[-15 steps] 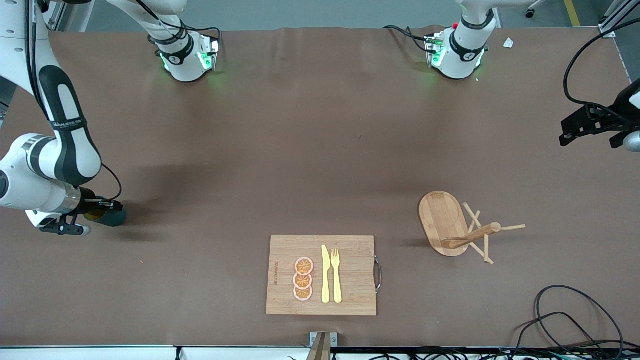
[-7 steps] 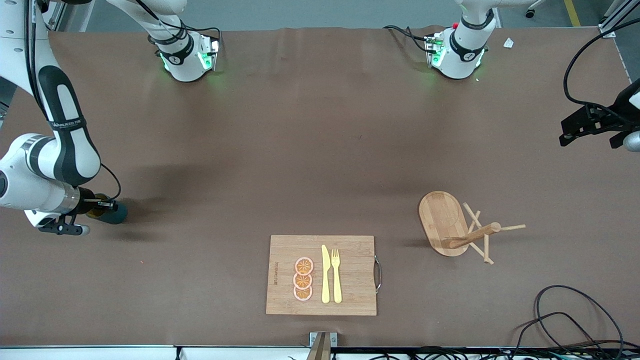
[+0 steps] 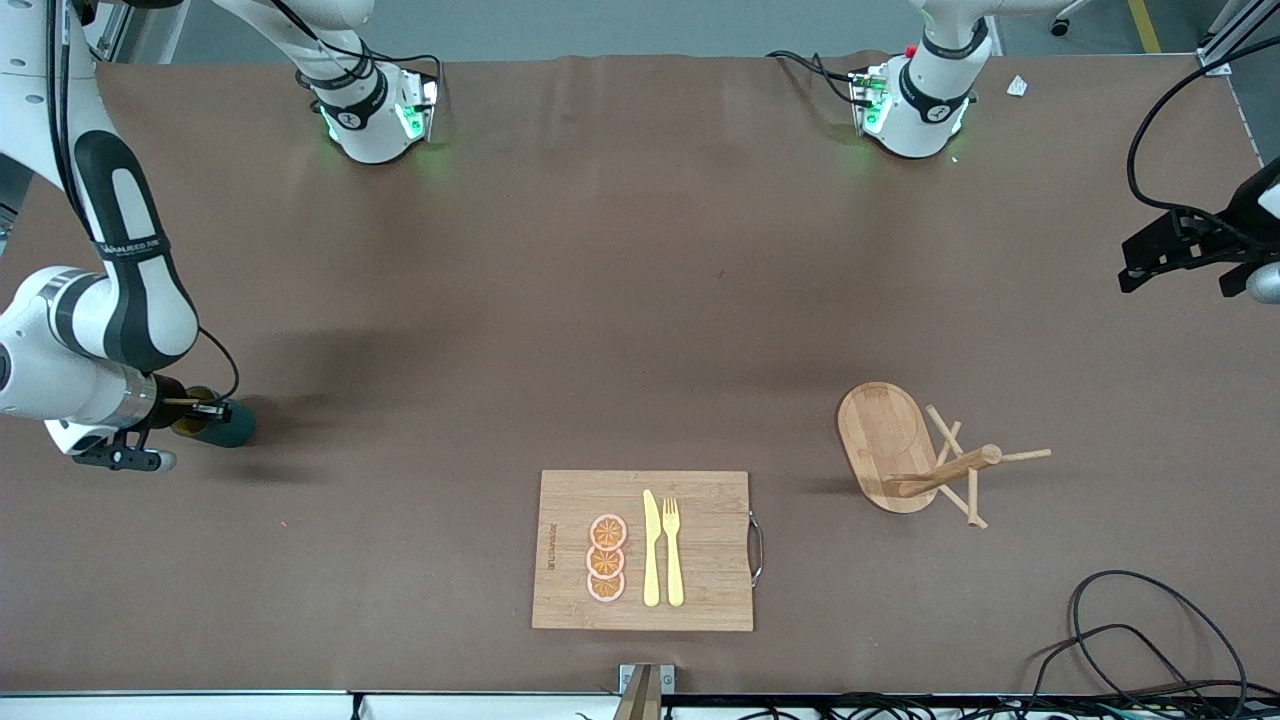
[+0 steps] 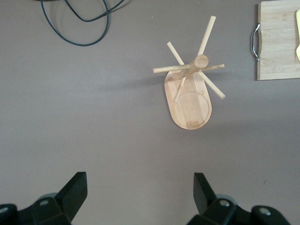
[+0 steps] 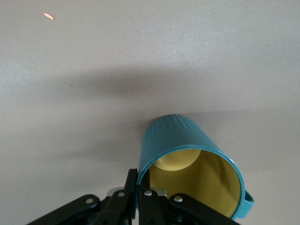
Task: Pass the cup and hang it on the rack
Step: 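Lower the right gripper over the teal mug rim and close it, then lift the teal mug with the right gripper toward the table middle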
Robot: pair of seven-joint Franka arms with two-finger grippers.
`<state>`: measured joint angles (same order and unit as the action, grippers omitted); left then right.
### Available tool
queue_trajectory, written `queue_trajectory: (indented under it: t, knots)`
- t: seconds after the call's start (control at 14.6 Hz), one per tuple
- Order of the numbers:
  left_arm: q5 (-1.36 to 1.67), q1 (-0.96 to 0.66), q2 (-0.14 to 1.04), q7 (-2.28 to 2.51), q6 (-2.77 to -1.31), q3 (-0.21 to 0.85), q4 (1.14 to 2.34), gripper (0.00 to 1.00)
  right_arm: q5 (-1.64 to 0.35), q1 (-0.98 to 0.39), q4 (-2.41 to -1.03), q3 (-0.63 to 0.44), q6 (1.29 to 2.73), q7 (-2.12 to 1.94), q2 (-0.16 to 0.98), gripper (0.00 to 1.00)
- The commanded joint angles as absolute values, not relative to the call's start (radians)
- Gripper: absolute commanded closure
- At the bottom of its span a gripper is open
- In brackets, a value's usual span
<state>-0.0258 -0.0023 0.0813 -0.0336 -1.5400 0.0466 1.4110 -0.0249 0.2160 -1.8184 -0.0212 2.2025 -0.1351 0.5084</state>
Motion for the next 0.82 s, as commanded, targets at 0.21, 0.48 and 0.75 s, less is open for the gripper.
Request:
queue_trajectory:
  t: [0.21,0.48,0.75]
  knots:
    - [-0.040,-0.005,0.074,-0.028,-1.548,0.046,1.416,0.00,-0.041,0.190,-1.818,-0.003,2.087,-0.059,0.447,1.00]
    - [-0.040,-0.005,0.074,-0.028,-1.548,0.046,1.416,0.00,-0.040,0.065,-1.772,-0.005,1.880,0.151,0.306,1.00]
    - [-0.040,-0.005,0.074,-0.028,-1.548,0.046,1.416,0.00,-0.040,-0.131,-1.738,-0.003,1.755,0.428,0.197,1.00]
